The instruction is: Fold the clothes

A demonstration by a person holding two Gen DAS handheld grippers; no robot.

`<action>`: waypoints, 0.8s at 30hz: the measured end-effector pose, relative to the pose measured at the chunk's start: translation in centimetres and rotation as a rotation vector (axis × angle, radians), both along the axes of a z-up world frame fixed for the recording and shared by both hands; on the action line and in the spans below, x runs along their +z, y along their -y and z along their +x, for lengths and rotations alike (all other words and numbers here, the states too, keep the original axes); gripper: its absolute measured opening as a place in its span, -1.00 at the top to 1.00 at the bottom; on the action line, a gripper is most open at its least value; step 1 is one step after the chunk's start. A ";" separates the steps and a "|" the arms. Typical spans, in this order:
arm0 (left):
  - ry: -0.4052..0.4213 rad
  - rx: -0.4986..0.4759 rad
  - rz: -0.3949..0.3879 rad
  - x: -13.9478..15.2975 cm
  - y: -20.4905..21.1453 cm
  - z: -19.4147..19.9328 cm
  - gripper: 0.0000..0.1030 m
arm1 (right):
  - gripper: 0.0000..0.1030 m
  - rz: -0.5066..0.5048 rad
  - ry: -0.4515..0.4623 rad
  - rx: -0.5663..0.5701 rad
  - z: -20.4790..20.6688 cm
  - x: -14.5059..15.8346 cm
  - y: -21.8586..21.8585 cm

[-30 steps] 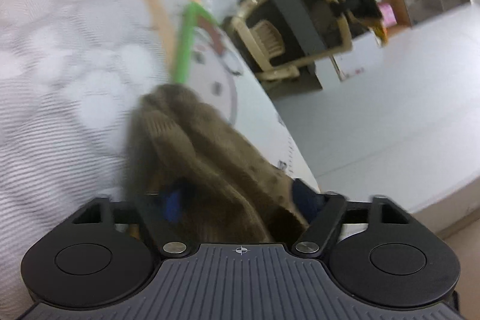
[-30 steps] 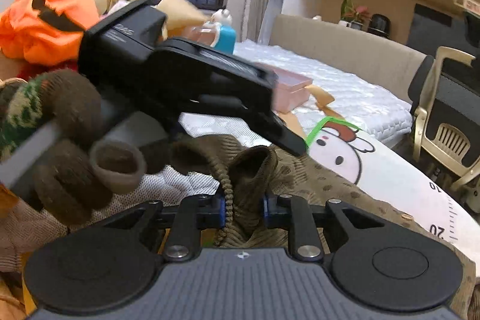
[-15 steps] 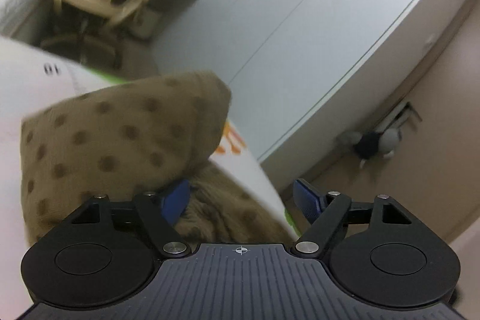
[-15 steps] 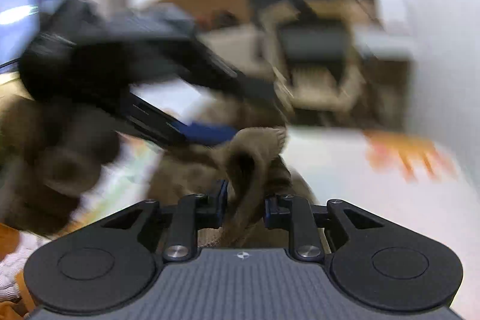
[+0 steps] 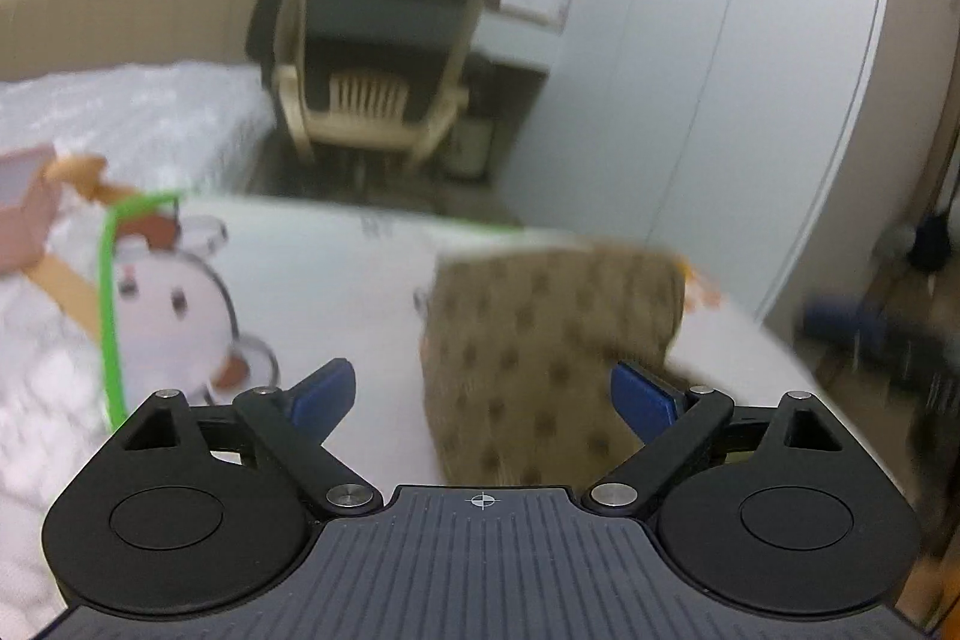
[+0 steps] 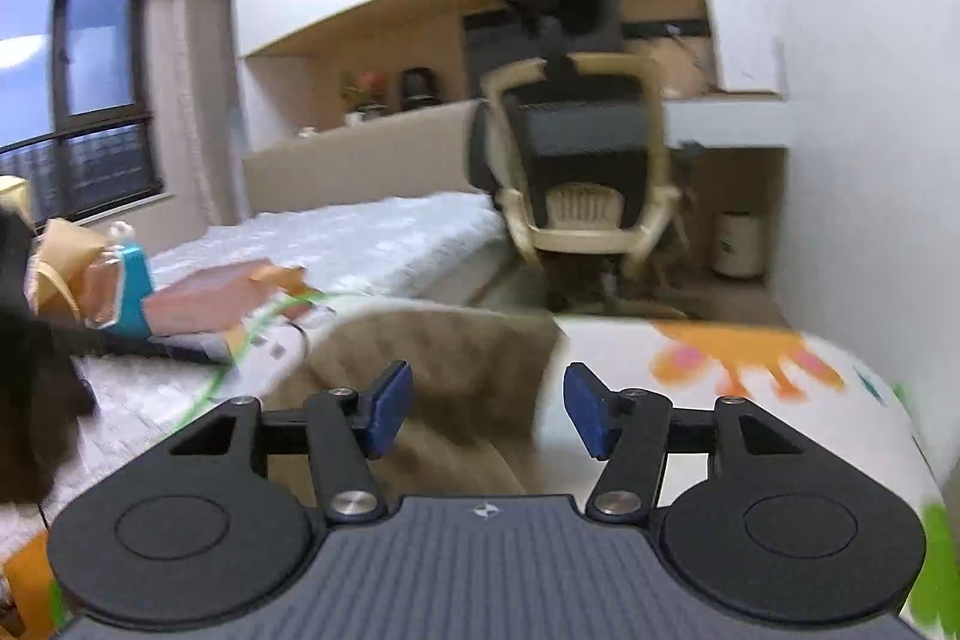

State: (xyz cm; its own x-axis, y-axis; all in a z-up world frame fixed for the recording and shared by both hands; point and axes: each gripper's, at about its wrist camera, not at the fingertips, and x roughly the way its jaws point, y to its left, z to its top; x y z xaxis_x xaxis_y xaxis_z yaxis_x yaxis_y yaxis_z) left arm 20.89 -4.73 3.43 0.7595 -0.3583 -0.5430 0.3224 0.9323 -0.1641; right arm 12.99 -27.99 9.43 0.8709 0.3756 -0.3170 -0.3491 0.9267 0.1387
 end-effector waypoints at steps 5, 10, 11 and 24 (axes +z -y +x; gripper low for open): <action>0.001 -0.018 0.090 -1.7 0.5 -0.5 -0.90 | -0.09 0.005 -0.107 0.094 8.4 0.7 -4.8; -0.015 -0.030 0.060 -1.8 -0.1 -0.6 -0.90 | -0.05 -0.202 -0.246 0.029 14.0 -4.6 -8.5; -0.018 -0.033 0.056 -1.8 -0.3 -0.7 -0.91 | -0.05 -0.205 -0.247 0.021 14.0 -5.0 -8.4; -0.201 -0.138 -0.290 -3.6 -3.7 -3.7 -0.46 | -0.10 -0.582 0.067 0.087 -3.0 -2.4 -4.8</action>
